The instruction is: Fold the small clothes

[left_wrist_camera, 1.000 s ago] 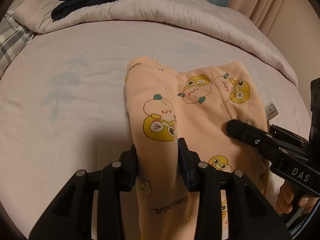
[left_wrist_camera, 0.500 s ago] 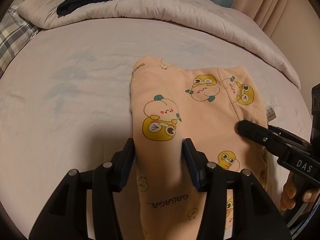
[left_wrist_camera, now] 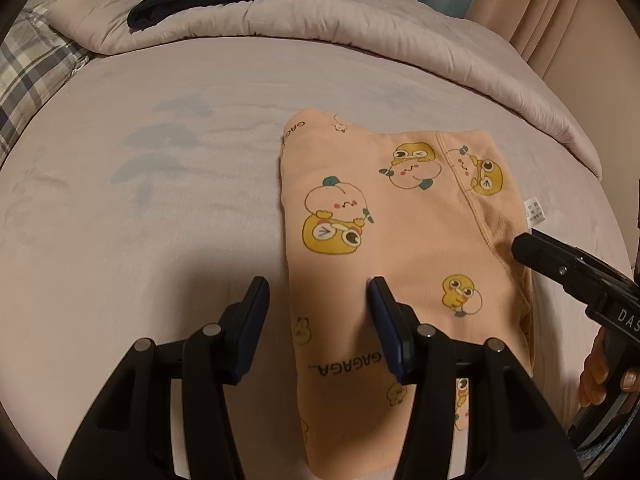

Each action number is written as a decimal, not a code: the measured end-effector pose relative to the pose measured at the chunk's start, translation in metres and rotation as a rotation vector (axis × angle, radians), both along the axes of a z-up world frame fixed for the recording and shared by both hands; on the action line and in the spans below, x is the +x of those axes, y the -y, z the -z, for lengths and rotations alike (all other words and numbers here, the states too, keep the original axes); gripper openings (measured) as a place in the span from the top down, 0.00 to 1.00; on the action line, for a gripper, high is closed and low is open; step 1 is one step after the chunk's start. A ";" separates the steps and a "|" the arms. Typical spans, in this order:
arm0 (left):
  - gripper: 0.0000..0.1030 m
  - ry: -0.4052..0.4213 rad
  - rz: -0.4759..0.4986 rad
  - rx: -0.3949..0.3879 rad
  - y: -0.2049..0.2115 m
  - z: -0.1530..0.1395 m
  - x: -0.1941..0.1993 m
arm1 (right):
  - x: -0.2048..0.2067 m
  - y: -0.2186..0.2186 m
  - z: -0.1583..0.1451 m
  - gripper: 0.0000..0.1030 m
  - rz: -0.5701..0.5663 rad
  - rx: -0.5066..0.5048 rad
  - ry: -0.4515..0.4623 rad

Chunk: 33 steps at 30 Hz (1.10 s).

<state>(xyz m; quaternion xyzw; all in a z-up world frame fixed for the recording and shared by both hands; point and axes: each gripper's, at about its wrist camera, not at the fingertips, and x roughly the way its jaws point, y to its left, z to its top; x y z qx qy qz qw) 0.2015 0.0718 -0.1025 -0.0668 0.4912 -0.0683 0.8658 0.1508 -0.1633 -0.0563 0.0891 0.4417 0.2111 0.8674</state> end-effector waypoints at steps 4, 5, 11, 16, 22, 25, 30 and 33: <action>0.49 -0.004 -0.002 0.005 0.000 0.001 -0.001 | 0.000 -0.001 0.007 0.60 -0.009 -0.017 -0.018; 0.49 -0.007 -0.002 0.005 0.000 0.002 0.000 | -0.001 -0.001 0.009 0.60 -0.008 -0.022 -0.024; 0.49 -0.004 -0.008 0.010 0.001 -0.002 -0.003 | 0.002 -0.002 0.013 0.60 0.000 -0.036 -0.047; 0.51 0.007 -0.004 0.010 0.002 -0.010 -0.012 | -0.006 -0.001 0.004 0.60 0.000 -0.032 -0.028; 0.44 0.032 -0.010 0.005 0.003 -0.025 -0.024 | -0.018 -0.004 -0.009 0.60 -0.019 -0.034 0.005; 0.39 0.054 -0.009 0.007 0.004 -0.036 -0.031 | -0.024 -0.005 -0.016 0.60 -0.025 -0.035 0.024; 0.30 0.085 -0.005 0.012 0.007 -0.052 -0.043 | -0.037 -0.006 -0.027 0.47 -0.025 -0.037 0.052; 0.26 0.100 -0.004 0.014 0.009 -0.061 -0.049 | -0.044 -0.008 -0.033 0.47 -0.034 -0.030 0.064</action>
